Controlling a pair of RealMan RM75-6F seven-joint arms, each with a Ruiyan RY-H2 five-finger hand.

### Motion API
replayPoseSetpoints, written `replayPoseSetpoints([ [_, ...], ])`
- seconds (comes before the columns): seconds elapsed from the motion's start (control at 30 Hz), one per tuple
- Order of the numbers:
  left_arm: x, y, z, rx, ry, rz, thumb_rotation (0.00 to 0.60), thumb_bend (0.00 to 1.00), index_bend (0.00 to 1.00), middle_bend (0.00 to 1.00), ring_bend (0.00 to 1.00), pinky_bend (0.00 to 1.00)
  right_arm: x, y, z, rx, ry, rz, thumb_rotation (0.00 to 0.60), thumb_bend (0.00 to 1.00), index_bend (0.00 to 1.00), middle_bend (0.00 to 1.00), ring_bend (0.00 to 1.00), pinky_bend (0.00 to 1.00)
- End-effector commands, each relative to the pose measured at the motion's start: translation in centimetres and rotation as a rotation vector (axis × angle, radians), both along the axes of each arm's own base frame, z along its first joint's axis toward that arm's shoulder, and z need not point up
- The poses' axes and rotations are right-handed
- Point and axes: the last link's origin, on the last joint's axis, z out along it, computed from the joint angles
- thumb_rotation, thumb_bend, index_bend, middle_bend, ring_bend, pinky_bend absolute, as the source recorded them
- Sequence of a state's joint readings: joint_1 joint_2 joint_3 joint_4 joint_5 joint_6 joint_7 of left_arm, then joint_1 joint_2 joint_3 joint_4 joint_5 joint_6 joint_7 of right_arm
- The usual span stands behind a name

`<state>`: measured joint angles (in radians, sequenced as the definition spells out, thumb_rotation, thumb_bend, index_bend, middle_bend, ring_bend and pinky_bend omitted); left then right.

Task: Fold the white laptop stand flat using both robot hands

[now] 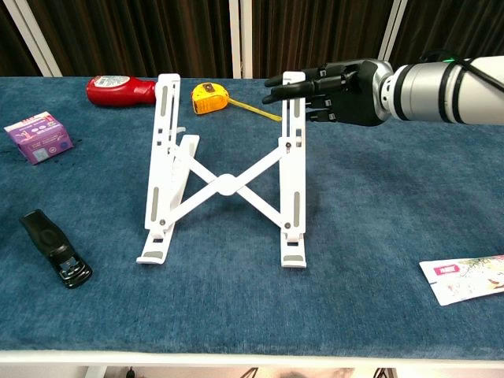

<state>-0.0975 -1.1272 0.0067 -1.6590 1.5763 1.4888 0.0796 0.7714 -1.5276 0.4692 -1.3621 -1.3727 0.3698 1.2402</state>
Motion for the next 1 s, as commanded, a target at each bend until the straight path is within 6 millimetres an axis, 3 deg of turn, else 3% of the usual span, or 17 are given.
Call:
replayPoseSetpoints([
  [0.03, 0.1, 0.1, -0.1, -0.003, 0.000, -0.006, 0.600, 0.09, 0.06, 0.01, 0.00, 0.09, -0.3, 2.9, 2.6, -0.018, -0.138, 0.037, 0.600, 0.00, 0.31, 0.29, 0.01, 0.00],
  [0.3, 0.6, 0.4, -0.1, 0.002, -0.002, -0.033, 0.600, 0.09, 0.06, 0.01, 0.00, 0.09, -0.2, 6.6, 5.7, 0.038, -0.388, 0.175, 0.600, 0.00, 0.31, 0.29, 0.01, 0.00],
  [0.6, 0.5, 0.0, -0.1, 0.005, -0.005, -0.031, 0.600, 0.09, 0.06, 0.01, 0.00, 0.09, 0.9, 10.1, 5.5, 0.198, -0.493, 0.273, 0.600, 0.00, 0.31, 0.29, 0.01, 0.00],
  [1.0, 0.4, -0.2, -0.2, 0.006, -0.009, -0.032, 0.600, 0.09, 0.06, 0.01, 0.00, 0.09, 2.6, 13.3, 5.2, 0.241, -0.501, 0.366, 0.600, 0.00, 0.31, 0.29, 0.01, 0.00],
])
